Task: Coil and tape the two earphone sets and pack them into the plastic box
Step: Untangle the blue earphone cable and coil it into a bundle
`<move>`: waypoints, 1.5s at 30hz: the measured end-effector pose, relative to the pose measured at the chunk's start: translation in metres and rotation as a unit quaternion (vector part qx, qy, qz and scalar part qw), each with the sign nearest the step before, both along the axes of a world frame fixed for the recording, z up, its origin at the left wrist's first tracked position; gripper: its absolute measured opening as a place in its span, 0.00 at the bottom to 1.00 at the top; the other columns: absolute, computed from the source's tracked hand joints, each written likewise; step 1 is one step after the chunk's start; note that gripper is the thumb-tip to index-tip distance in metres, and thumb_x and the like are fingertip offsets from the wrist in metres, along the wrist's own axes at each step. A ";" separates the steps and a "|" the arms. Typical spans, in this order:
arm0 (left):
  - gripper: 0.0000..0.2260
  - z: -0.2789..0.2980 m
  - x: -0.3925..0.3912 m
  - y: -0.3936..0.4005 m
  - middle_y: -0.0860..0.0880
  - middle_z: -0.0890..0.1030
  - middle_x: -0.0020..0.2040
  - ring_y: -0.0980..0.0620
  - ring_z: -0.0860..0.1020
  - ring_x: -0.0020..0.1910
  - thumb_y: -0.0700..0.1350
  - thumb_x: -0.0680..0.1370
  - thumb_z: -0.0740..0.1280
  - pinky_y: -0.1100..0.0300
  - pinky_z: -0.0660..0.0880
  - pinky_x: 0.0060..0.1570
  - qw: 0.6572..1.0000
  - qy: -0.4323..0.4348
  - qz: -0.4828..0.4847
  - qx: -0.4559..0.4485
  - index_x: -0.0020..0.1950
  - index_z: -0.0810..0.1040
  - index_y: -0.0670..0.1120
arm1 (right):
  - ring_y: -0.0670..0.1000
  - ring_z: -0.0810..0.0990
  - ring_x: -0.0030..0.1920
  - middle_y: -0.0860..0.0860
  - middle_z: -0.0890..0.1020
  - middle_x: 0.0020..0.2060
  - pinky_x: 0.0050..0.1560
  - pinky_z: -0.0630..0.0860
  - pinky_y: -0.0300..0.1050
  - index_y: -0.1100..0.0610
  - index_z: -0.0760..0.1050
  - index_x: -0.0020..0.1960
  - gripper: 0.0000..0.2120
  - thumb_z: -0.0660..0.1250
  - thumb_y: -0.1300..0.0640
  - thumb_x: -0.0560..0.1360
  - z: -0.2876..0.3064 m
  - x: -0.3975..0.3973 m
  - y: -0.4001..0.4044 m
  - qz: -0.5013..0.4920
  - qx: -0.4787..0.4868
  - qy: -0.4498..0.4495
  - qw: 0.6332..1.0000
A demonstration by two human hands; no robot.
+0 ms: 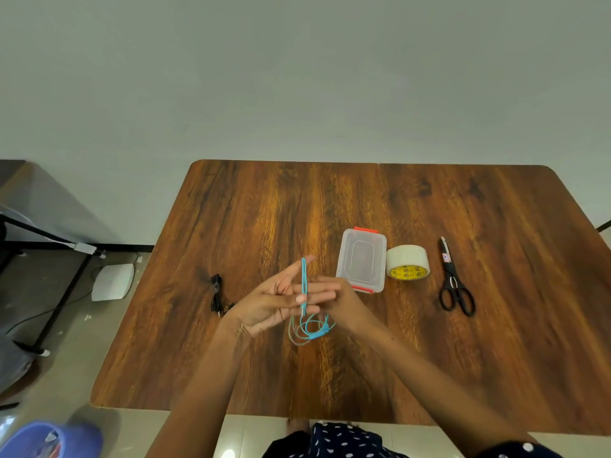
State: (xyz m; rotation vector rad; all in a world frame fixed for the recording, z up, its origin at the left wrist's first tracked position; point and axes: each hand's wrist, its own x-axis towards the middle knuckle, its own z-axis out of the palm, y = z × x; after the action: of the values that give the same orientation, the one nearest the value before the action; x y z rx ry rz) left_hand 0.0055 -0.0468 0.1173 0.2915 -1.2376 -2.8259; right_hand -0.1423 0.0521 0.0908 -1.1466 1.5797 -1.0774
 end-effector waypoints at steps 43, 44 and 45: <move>0.35 -0.014 0.007 0.004 0.35 0.70 0.69 0.42 0.69 0.70 0.34 0.78 0.64 0.58 0.74 0.61 0.988 0.029 -0.151 -0.015 0.76 0.50 0.57 | 0.40 0.77 0.40 0.46 0.80 0.41 0.42 0.71 0.30 0.60 0.80 0.50 0.09 0.61 0.67 0.78 0.010 -0.032 -0.004 0.078 -0.077 0.194 0.975; 0.35 -0.013 0.006 0.004 0.34 0.69 0.70 0.41 0.69 0.70 0.34 0.78 0.64 0.58 0.74 0.61 0.990 0.025 -0.138 -0.015 0.76 0.50 0.57 | 0.40 0.77 0.38 0.44 0.80 0.38 0.41 0.72 0.31 0.60 0.79 0.48 0.10 0.60 0.67 0.78 0.008 -0.024 -0.002 0.059 -0.054 0.150 0.985; 0.36 -0.011 0.005 0.003 0.33 0.68 0.70 0.40 0.68 0.70 0.33 0.78 0.64 0.57 0.74 0.61 0.991 0.022 -0.129 -0.017 0.76 0.49 0.56 | 0.40 0.76 0.35 0.42 0.79 0.35 0.38 0.71 0.32 0.58 0.78 0.45 0.11 0.60 0.67 0.79 0.007 -0.018 0.001 0.047 -0.034 0.114 0.992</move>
State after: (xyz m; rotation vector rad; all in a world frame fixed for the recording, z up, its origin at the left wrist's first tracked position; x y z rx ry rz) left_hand 0.0107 -0.0442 0.1059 0.0706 -1.4059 -2.9990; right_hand -0.1600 0.0532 0.0975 -1.4183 1.6540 -0.9721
